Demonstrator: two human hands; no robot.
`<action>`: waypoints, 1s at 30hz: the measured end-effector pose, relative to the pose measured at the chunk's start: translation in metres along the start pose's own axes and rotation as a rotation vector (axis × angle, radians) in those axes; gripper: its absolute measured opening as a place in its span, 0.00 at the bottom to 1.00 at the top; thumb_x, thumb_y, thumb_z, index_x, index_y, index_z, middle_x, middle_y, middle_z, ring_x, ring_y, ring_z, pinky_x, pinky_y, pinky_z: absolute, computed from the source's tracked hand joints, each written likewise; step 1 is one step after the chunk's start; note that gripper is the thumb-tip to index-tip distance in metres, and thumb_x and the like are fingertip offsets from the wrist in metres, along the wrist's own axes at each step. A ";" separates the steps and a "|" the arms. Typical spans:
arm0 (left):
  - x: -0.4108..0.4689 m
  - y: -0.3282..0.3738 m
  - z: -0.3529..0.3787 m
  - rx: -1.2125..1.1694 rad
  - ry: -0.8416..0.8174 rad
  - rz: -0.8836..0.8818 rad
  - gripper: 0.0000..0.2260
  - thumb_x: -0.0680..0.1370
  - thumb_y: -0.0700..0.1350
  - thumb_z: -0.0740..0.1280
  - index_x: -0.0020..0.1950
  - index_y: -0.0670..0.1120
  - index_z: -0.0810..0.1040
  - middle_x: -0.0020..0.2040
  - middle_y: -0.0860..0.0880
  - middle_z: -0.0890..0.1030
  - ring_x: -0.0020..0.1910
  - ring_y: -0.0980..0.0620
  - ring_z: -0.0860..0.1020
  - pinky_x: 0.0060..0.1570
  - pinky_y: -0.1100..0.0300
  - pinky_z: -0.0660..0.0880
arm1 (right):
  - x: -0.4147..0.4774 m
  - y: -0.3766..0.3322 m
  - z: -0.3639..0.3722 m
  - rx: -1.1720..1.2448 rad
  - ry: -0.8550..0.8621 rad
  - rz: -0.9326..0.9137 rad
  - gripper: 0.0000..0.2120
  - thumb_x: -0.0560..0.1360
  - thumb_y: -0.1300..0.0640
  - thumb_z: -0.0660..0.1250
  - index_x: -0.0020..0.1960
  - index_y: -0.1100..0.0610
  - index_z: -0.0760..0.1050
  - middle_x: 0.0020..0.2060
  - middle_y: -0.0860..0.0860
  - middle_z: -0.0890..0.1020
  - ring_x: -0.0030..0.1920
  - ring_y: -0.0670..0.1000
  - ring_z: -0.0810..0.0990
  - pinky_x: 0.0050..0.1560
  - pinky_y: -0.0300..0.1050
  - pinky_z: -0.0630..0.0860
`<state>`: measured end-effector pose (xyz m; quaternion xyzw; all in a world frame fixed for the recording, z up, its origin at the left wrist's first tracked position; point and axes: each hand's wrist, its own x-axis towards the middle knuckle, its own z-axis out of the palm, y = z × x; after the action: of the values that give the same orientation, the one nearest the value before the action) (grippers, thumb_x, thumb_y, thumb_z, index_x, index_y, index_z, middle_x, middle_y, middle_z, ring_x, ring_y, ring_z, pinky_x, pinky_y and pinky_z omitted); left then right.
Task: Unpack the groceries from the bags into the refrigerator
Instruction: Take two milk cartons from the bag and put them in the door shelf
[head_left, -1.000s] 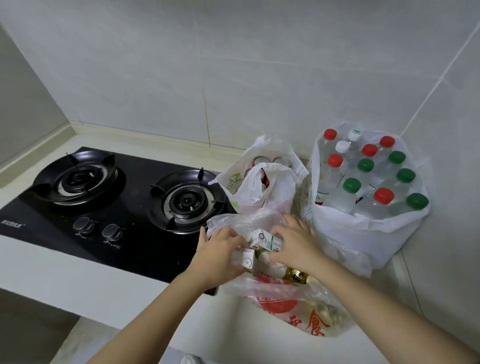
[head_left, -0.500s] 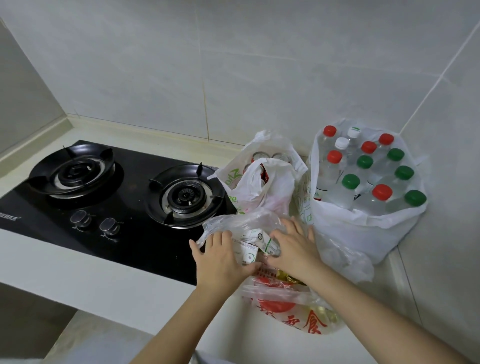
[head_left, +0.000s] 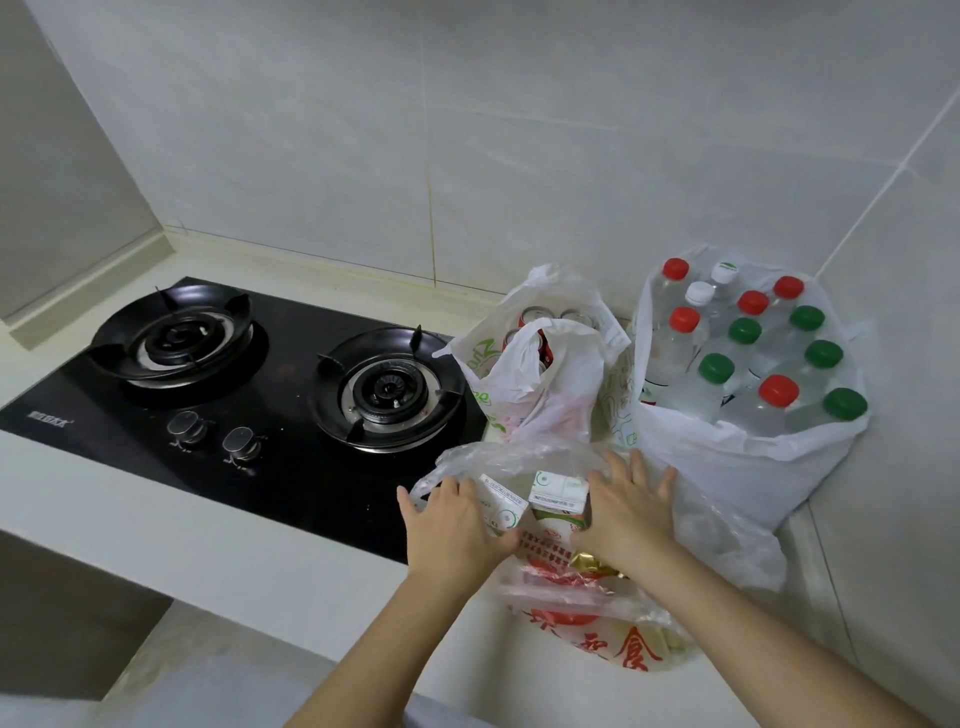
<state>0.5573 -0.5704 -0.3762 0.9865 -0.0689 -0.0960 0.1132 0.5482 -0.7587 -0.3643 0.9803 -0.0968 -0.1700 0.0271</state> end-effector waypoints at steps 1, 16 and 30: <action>0.000 0.000 0.002 -0.026 -0.002 -0.003 0.34 0.72 0.71 0.57 0.67 0.47 0.68 0.58 0.54 0.77 0.61 0.54 0.74 0.74 0.37 0.45 | 0.000 0.001 -0.001 0.022 0.009 -0.001 0.38 0.69 0.34 0.67 0.74 0.51 0.62 0.78 0.53 0.51 0.78 0.60 0.42 0.73 0.71 0.45; -0.014 0.002 -0.031 -0.144 0.101 0.013 0.32 0.70 0.66 0.66 0.69 0.52 0.68 0.65 0.54 0.70 0.69 0.52 0.67 0.71 0.32 0.45 | -0.023 0.006 -0.032 0.239 0.387 -0.173 0.25 0.71 0.36 0.67 0.64 0.45 0.77 0.74 0.45 0.63 0.73 0.49 0.60 0.66 0.49 0.59; -0.061 -0.099 -0.129 -0.550 0.311 0.054 0.28 0.66 0.60 0.73 0.64 0.54 0.75 0.56 0.57 0.77 0.50 0.62 0.78 0.52 0.57 0.78 | -0.055 -0.098 -0.103 0.758 0.519 -0.414 0.20 0.68 0.43 0.74 0.55 0.52 0.79 0.54 0.42 0.78 0.48 0.43 0.77 0.50 0.45 0.78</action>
<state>0.5359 -0.4380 -0.2653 0.9197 -0.0483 0.0442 0.3872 0.5502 -0.6496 -0.2579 0.9297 0.0548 0.1245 -0.3422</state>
